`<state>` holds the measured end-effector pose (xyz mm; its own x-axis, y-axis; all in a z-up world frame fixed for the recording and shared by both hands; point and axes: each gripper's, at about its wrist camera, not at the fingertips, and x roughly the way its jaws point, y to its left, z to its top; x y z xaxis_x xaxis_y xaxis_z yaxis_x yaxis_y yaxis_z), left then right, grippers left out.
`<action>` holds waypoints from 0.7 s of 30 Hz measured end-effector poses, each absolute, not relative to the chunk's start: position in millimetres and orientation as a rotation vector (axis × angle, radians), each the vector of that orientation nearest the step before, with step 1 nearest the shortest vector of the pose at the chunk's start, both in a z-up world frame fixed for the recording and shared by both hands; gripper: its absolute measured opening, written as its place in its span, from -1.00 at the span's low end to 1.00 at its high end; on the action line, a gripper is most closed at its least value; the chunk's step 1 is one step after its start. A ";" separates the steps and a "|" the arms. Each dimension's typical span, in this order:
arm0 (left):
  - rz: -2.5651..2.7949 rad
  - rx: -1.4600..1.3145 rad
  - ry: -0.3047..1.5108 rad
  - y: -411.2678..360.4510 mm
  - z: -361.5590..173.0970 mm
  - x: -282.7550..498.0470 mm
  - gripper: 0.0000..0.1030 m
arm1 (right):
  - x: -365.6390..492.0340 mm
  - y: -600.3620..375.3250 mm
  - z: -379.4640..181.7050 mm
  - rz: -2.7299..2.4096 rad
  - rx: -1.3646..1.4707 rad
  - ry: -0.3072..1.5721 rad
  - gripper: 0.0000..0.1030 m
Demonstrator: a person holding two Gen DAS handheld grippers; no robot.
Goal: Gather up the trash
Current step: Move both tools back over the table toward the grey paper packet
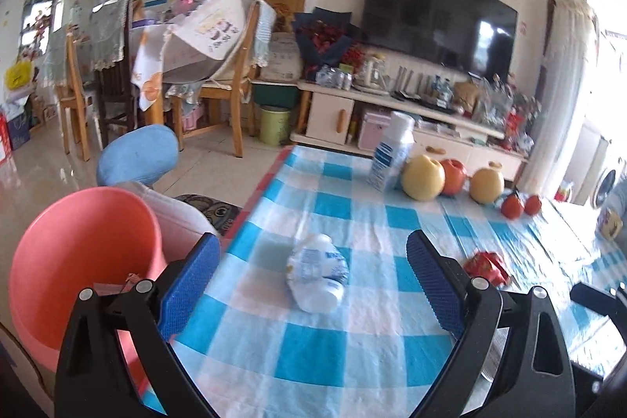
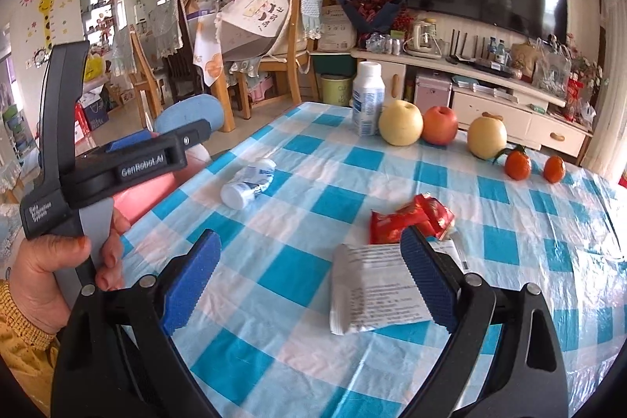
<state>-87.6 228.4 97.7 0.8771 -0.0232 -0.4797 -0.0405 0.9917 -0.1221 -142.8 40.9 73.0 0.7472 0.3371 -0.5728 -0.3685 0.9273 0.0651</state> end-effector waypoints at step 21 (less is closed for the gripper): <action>-0.172 0.053 0.582 151.1 77.6 -84.2 0.84 | -123.6 -33.5 67.5 0.314 0.088 0.625 0.82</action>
<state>-84.2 151.1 77.6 0.8215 -0.1464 -0.5511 0.1761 0.9844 0.0010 -123.6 -33.5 67.5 0.7654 0.3154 -0.5610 -0.2624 0.9489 0.1755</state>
